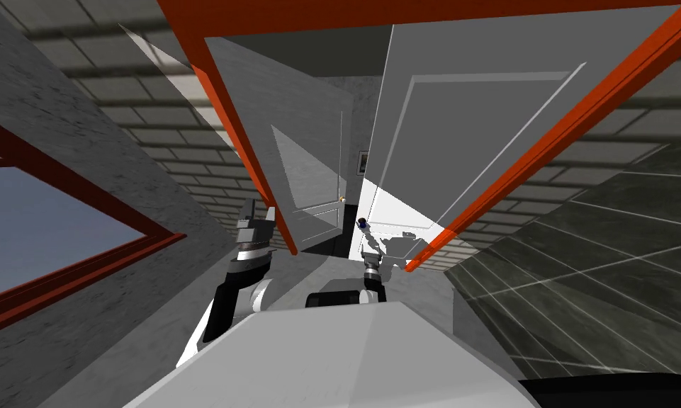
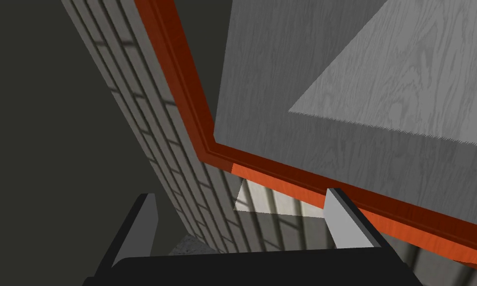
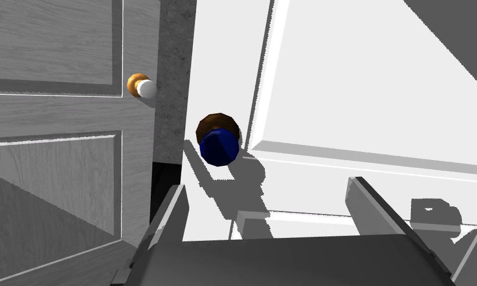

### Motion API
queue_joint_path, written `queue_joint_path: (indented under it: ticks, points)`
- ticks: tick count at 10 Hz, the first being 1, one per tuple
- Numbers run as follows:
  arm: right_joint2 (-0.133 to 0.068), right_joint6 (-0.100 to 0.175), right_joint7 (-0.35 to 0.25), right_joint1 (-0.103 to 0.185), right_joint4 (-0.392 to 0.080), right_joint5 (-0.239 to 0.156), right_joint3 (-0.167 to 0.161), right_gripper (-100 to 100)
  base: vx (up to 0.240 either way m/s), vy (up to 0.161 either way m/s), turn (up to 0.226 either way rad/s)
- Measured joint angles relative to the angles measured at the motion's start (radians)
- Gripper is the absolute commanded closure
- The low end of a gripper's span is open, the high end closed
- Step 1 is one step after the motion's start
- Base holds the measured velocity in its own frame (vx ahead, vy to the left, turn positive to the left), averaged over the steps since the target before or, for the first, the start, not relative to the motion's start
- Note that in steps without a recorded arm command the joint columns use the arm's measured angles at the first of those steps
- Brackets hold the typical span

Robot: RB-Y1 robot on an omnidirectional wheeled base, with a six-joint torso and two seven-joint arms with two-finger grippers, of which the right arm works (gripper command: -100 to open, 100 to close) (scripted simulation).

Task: Push the door open

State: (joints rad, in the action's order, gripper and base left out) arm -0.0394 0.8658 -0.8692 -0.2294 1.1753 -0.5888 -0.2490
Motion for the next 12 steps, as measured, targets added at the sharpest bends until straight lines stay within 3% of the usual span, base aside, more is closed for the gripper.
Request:
queue_joint_path:
  ticks: [5,7,9,10,12]
  points:
    - [0.035,0.033,-0.074,0.033,-0.115,-0.048,-0.023,-100,0.092,-0.106,0.159]
    - [0.057,0.041,-0.104,0.033,-0.144,-0.071,-0.036,-100,0.081,-0.124,0.151]
    - [0.077,0.050,-0.130,0.050,-0.187,-0.090,-0.042,-100,0.062,-0.071,0.081]
    - [0.079,0.051,-0.132,0.051,-0.188,-0.091,-0.042,-100,0.085,-0.034,0.010]
    - [0.046,0.043,-0.127,0.046,-0.176,-0.093,-0.039,-100,0.171,-0.048,0.023]
